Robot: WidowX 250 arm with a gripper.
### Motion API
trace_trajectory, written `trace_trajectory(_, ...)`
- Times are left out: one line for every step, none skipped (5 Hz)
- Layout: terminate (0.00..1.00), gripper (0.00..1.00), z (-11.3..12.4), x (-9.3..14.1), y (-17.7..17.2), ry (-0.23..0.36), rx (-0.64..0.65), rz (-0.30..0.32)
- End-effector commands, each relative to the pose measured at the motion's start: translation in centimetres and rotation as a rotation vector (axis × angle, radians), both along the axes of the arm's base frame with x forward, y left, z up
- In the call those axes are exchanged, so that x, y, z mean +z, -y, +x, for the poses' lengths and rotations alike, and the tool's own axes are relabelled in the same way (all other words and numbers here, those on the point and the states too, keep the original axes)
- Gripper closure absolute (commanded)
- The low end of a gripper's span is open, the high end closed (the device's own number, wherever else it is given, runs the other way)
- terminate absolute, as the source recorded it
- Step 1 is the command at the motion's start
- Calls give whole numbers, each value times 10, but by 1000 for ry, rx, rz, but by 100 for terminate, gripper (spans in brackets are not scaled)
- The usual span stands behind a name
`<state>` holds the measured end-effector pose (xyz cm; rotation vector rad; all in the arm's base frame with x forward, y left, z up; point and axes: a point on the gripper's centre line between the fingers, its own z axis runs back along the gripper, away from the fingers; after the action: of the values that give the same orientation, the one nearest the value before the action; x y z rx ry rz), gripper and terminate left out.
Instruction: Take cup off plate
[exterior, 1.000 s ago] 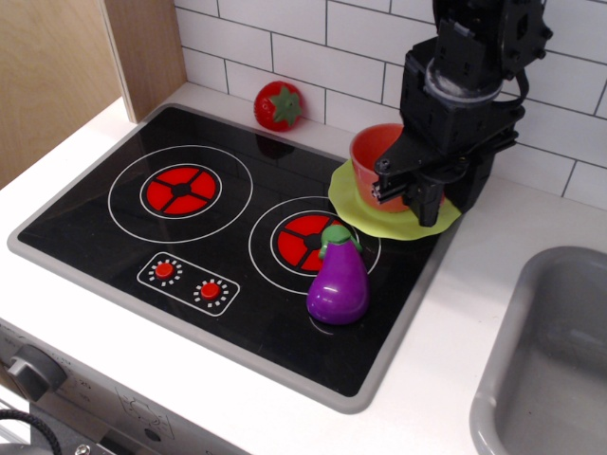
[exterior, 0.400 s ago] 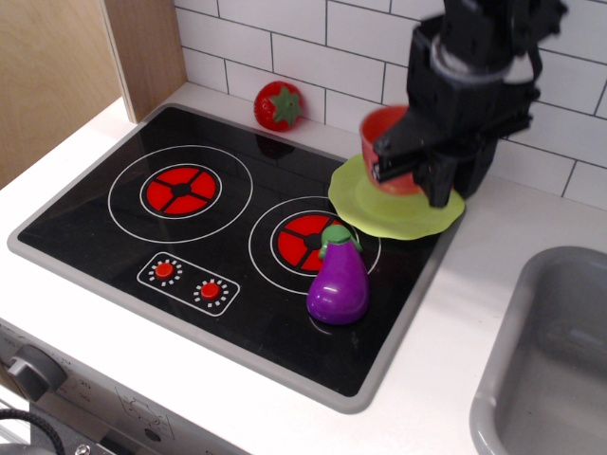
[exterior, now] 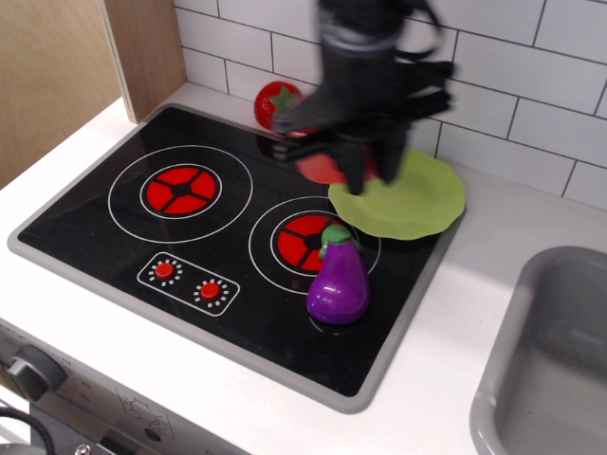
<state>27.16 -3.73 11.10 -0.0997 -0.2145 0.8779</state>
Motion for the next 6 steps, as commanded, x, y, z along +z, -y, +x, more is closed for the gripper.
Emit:
trace_trajectory(0, 100, -15, 18, -65, 30, -70, -9)
trace_trajectory(0, 100, -15, 10, -94, 3, -67, -4)
trace_trajectory(0, 100, -16, -2, -117, 12, -84, 15)
trace_trajectory(0, 100, -22, -9, -126, 0, -106, 18)
trace_trajectory(0, 100, -27, -24, -128, 5, -126, 28)
trace_trajectory(0, 100, -28, -33, -131, -11, -132, 48)
